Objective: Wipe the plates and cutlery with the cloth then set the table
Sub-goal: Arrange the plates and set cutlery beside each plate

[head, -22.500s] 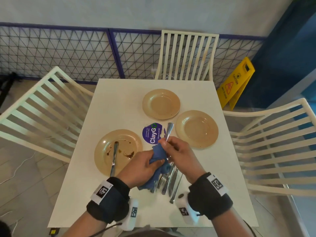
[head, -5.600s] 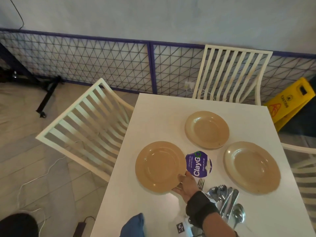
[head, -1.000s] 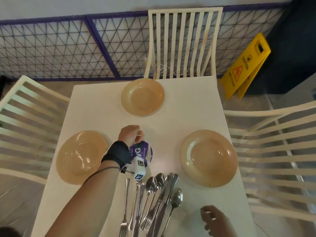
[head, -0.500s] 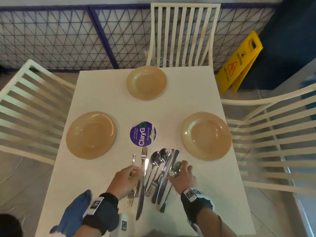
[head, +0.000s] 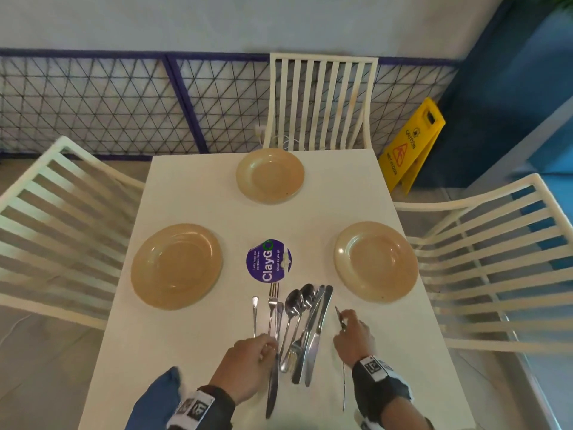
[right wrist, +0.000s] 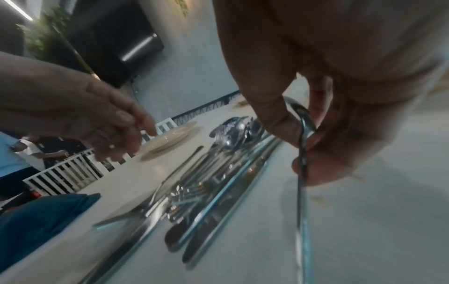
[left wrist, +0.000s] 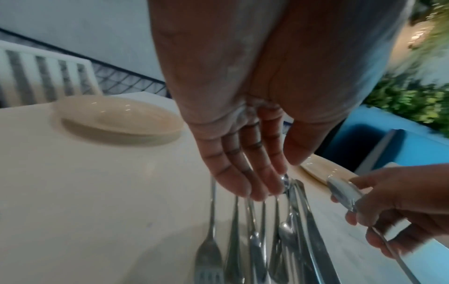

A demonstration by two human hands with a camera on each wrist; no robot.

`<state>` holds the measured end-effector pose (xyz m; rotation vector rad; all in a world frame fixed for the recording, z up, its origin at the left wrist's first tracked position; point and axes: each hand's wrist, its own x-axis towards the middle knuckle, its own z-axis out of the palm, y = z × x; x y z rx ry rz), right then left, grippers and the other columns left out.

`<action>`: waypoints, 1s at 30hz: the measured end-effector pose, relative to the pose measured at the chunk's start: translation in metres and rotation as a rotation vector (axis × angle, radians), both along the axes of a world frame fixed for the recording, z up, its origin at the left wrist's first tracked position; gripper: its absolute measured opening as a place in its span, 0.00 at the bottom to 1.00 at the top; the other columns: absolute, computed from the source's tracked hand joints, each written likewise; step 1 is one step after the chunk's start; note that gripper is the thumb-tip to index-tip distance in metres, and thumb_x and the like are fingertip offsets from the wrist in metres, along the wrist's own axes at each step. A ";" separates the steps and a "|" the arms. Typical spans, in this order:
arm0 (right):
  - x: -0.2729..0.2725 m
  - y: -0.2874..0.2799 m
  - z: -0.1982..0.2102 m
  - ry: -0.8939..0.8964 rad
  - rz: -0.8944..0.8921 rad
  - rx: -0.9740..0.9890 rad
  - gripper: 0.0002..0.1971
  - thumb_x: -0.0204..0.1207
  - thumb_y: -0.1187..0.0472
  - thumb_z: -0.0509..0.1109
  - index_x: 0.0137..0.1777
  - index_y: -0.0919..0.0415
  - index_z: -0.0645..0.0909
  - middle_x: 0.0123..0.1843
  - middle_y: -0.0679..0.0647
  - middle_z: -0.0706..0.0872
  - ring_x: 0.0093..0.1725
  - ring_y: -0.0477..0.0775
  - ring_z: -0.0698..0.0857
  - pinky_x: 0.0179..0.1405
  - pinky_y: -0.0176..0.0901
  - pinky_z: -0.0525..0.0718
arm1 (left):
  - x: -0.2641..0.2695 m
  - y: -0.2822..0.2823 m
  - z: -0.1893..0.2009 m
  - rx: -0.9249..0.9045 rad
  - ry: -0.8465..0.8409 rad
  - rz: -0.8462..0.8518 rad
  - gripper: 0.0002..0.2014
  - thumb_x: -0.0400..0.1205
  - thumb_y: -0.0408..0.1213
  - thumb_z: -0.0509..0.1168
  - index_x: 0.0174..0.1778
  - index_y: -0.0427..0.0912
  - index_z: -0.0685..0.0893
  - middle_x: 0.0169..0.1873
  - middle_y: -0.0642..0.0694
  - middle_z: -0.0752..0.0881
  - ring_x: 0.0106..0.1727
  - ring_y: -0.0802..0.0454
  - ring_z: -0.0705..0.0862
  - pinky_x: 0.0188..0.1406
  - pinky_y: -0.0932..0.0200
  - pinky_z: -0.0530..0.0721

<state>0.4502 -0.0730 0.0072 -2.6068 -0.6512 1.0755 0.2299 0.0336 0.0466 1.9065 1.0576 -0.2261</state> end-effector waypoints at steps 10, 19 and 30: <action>-0.006 0.009 0.057 0.185 0.392 0.195 0.05 0.77 0.62 0.67 0.49 0.53 0.82 0.43 0.52 0.92 0.34 0.47 0.90 0.39 0.42 0.90 | 0.080 0.005 0.032 0.164 -0.277 -0.237 0.21 0.88 0.39 0.59 0.77 0.61 0.72 0.71 0.60 0.77 0.68 0.61 0.79 0.71 0.59 0.78; 0.064 0.013 0.077 0.380 0.228 0.272 0.06 0.80 0.58 0.71 0.48 0.60 0.86 0.40 0.55 0.94 0.29 0.43 0.85 0.29 0.29 0.81 | 0.110 0.046 0.034 0.177 -0.311 0.064 0.09 0.85 0.38 0.67 0.55 0.57 0.88 0.47 0.65 0.88 0.51 0.67 0.85 0.55 0.69 0.84; 0.239 0.071 0.036 0.256 -0.020 0.373 0.06 0.76 0.64 0.75 0.40 0.53 0.88 0.30 0.48 0.86 0.25 0.47 0.82 0.32 0.44 0.87 | 0.223 0.118 0.014 0.050 -0.208 0.449 0.06 0.83 0.34 0.69 0.50 0.48 0.90 0.36 0.46 0.92 0.33 0.50 0.91 0.42 0.51 0.92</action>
